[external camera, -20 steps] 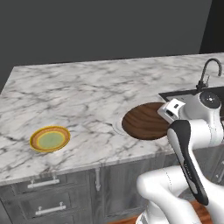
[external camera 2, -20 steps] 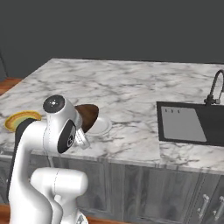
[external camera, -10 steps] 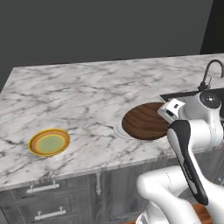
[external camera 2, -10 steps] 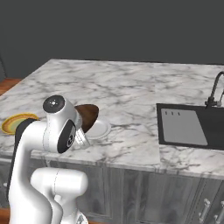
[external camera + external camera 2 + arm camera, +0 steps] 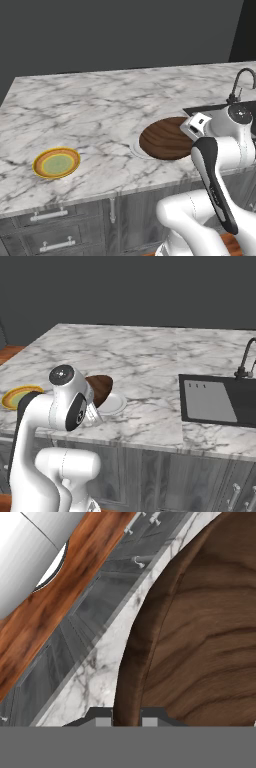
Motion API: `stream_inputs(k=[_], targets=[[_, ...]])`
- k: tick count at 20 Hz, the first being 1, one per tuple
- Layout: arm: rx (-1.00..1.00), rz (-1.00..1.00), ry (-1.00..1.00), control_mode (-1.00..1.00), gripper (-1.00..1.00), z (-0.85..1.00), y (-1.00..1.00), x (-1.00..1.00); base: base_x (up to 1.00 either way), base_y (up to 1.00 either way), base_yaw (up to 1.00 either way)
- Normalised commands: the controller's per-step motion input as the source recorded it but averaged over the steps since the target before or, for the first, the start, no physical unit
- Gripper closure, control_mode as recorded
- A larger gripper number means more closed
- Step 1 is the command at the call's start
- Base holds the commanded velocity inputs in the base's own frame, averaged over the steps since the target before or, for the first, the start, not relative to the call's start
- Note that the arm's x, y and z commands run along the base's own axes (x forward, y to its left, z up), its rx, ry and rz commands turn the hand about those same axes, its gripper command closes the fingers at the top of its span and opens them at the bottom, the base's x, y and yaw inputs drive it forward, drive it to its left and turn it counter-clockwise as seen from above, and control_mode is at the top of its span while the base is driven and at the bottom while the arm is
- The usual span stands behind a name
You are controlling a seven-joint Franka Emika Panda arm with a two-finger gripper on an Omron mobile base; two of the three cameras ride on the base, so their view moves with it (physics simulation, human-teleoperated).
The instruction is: Move the bowls from the cabinet to the plates on the dining table.
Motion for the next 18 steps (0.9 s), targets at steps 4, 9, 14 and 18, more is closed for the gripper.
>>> stream_inputs(k=[4,9,14,18], targets=[[0.00,0.00,0.00,-1.00,1.00,0.00,0.00,0.00,0.03,0.00,0.00],[0.00,0.00,0.00,-1.00,1.00,0.00,-0.04,0.30,0.00,0.00,0.00],[0.00,0.00,0.00,-1.00,1.00,-0.02,-0.13,0.39,0.00,0.00,0.00],[0.00,0.00,0.00,-1.00,1.00,-0.18,-0.02,0.26,0.00,0.00,0.00]])
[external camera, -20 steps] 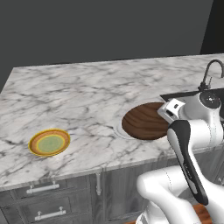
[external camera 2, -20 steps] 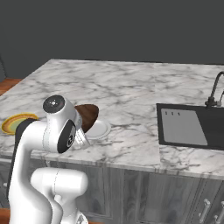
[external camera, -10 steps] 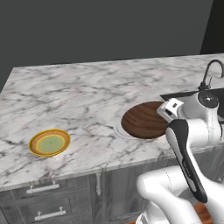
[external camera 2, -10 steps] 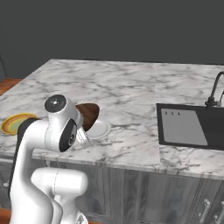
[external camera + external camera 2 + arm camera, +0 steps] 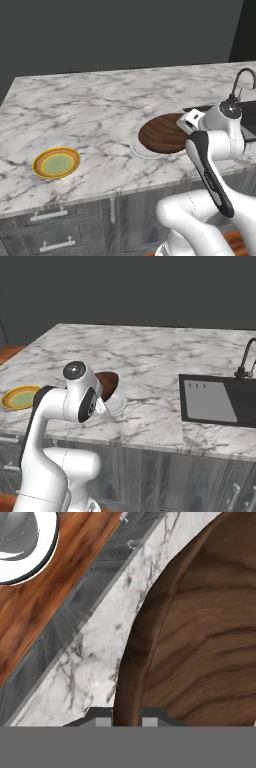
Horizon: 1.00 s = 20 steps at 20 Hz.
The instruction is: Move the bowls from the cabinet to the plates on the dining table.
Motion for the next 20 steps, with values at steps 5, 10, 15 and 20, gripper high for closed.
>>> stream_inputs(k=[5,10,15,20], targets=[[0.00,0.00,0.00,-1.00,1.00,-0.30,0.00,0.23,0.00,0.00,0.00],[0.00,0.00,-0.01,-1.00,1.00,-0.31,0.00,0.31,0.00,0.00,0.00],[0.00,0.00,-0.04,-1.00,1.00,-0.27,0.00,0.28,0.00,0.00,0.00],[0.00,0.00,-0.06,-1.00,1.00,-0.26,0.00,0.17,0.00,0.00,0.00]])
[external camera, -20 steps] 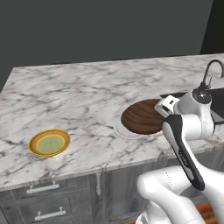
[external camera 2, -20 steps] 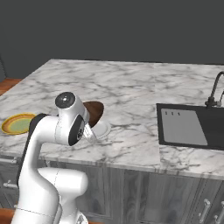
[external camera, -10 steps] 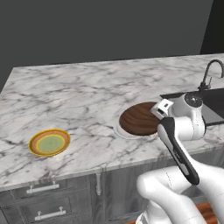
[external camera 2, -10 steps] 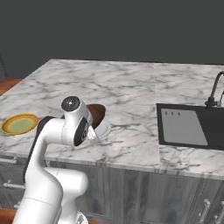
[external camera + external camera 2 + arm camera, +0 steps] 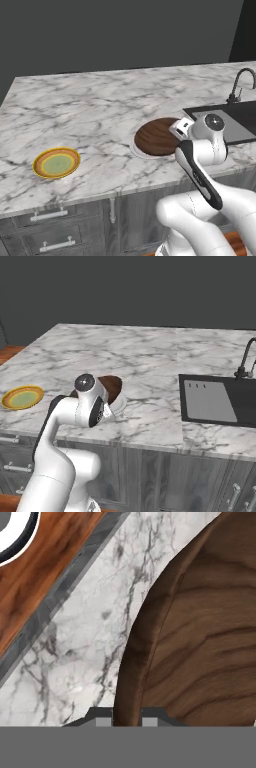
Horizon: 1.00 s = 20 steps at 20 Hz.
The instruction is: Move the bowls from the cabinet to the plates on the dining table.
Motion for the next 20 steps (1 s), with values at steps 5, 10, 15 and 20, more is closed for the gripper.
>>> stream_inputs(k=[5,10,15,20], targets=[[0.00,0.00,-0.03,-1.00,1.00,-0.13,0.00,0.15,0.00,0.00,0.00],[0.01,0.00,0.00,-1.00,1.00,0.00,0.00,0.06,0.00,0.00,0.00],[0.05,0.00,0.00,-1.00,1.00,0.14,0.00,0.00,0.00,0.00,0.00],[0.07,0.00,0.03,-1.00,1.00,0.06,0.00,0.00,0.00,0.00,0.00]])
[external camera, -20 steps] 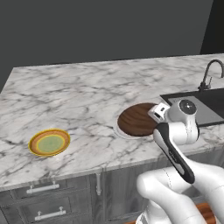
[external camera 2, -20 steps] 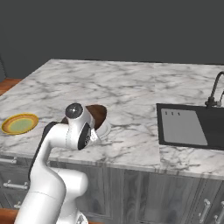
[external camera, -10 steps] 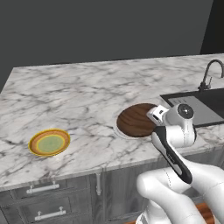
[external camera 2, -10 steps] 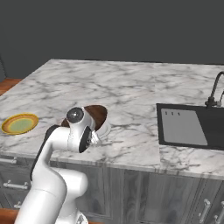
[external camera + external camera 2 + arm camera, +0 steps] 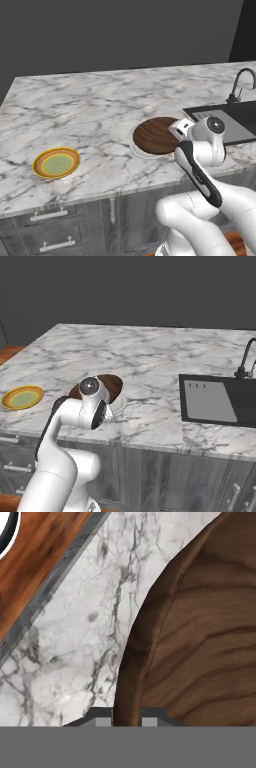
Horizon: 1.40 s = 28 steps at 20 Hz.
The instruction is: Move the bowls from the cabinet to the plates on the dining table.
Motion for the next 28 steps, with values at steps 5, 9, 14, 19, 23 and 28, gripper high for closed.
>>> stream_inputs(k=[5,9,14,19,23,28], targets=[[0.08,0.01,0.05,-1.00,1.00,0.00,-0.01,0.00,0.00,0.00,0.00],[0.02,0.01,0.04,-1.00,1.00,-0.15,-0.04,0.00,0.00,0.00,0.00],[0.00,0.00,0.02,-1.00,1.00,-0.30,-0.06,0.06,0.00,0.00,0.00],[0.00,0.00,0.00,-1.00,1.00,-0.08,-0.12,0.36,0.00,0.00,0.00],[0.00,0.00,0.00,-1.00,1.00,-0.04,-0.15,0.60,0.00,0.00,0.00],[0.00,0.00,0.05,-1.00,1.00,-0.15,-0.03,0.40,0.00,0.00,0.00]])
